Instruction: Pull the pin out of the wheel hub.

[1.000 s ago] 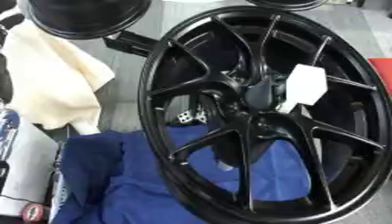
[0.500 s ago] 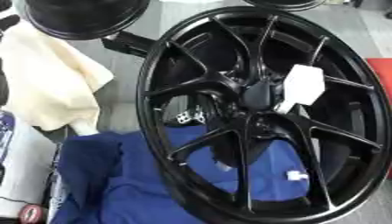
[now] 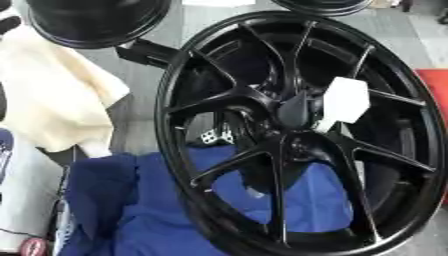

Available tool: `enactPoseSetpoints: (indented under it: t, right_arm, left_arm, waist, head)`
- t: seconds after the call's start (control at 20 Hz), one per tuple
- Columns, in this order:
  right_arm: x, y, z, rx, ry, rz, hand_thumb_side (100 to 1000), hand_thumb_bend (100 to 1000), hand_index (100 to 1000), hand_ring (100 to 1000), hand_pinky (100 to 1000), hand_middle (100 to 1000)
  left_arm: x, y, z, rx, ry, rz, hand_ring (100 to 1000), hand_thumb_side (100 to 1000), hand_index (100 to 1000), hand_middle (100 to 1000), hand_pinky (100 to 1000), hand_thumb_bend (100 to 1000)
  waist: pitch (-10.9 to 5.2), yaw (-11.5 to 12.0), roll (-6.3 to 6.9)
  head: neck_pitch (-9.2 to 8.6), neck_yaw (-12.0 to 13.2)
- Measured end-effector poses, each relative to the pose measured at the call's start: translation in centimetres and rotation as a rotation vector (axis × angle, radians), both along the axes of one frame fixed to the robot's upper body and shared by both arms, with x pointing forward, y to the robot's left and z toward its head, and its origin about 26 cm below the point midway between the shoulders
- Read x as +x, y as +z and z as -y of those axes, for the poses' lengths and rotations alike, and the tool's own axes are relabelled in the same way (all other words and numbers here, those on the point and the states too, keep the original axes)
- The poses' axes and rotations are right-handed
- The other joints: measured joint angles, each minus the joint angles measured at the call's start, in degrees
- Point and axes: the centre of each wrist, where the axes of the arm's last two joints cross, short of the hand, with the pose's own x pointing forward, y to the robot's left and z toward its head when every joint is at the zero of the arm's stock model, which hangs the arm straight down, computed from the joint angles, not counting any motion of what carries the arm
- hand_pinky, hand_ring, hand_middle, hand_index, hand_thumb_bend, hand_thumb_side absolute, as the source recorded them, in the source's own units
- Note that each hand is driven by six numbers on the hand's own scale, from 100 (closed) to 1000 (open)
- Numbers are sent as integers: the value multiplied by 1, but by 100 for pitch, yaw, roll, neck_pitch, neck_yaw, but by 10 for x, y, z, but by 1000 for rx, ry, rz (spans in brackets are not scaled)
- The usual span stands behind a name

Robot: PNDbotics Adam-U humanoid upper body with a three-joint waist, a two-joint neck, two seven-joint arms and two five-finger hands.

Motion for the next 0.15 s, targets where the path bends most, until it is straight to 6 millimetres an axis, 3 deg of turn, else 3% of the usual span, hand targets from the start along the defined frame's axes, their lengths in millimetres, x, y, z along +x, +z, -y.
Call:
enactPoseSetpoints:
  t: [0.15]
  right_arm:
    - [-2,-2,-10,35,54,6,629,100,725,703,634,694]
  left_arm:
    - [0,1,1,3,-6,2,767,698,751,626,763,100]
  waist:
    - [1,14,5]
  head:
    - [-20,-9]
